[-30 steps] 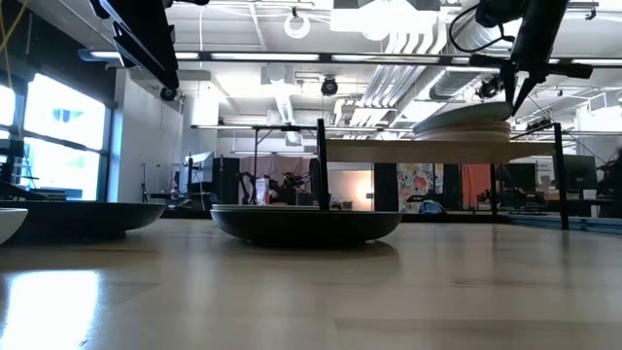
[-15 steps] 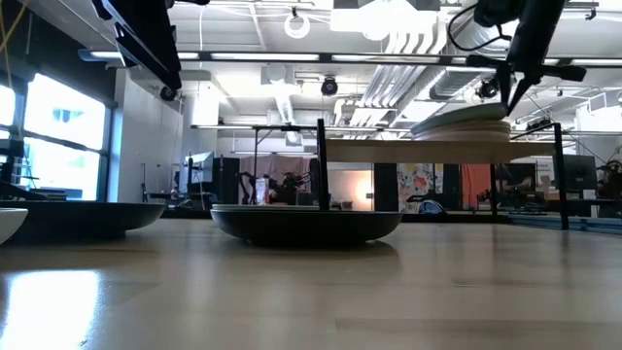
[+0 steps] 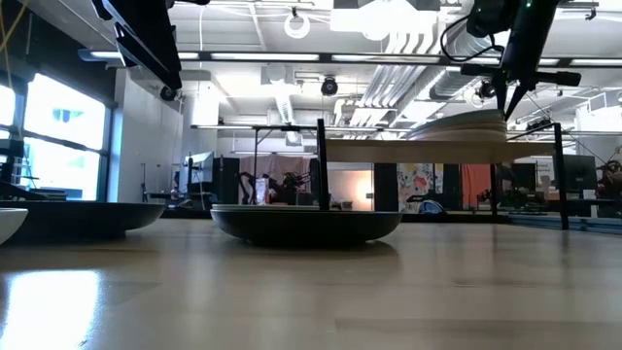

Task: Place and stack plates onto a shelf
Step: Stack the light blue plate on top of the orange plate on the shelf

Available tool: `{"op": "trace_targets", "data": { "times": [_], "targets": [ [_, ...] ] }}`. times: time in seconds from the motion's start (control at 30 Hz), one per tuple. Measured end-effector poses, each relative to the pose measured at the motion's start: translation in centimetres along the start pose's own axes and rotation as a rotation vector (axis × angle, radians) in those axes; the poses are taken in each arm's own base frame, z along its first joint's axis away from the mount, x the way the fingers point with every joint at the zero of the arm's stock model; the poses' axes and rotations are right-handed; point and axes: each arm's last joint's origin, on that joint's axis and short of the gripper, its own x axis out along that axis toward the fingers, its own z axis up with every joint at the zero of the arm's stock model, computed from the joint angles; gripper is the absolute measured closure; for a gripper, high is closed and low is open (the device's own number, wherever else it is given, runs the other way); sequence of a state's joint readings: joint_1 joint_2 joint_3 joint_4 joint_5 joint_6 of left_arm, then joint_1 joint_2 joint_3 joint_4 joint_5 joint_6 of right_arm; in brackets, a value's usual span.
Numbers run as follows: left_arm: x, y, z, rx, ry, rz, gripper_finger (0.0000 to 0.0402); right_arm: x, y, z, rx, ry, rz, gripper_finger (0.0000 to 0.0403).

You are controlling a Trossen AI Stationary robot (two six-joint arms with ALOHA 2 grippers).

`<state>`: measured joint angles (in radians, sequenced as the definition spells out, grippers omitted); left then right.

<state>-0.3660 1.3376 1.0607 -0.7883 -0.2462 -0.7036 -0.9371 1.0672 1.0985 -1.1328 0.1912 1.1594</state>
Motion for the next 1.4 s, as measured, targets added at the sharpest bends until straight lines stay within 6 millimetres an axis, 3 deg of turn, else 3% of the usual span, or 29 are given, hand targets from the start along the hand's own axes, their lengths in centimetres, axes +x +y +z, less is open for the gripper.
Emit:
{"op": "trace_targets", "data": {
  "times": [1.4],
  "targets": [
    [0.0, 0.0, 0.0, 0.0, 0.0, 0.0, 0.0266, -0.04, 0.42, -0.22, -0.037, 0.11, 0.085, 0.0402]
  ]
}}
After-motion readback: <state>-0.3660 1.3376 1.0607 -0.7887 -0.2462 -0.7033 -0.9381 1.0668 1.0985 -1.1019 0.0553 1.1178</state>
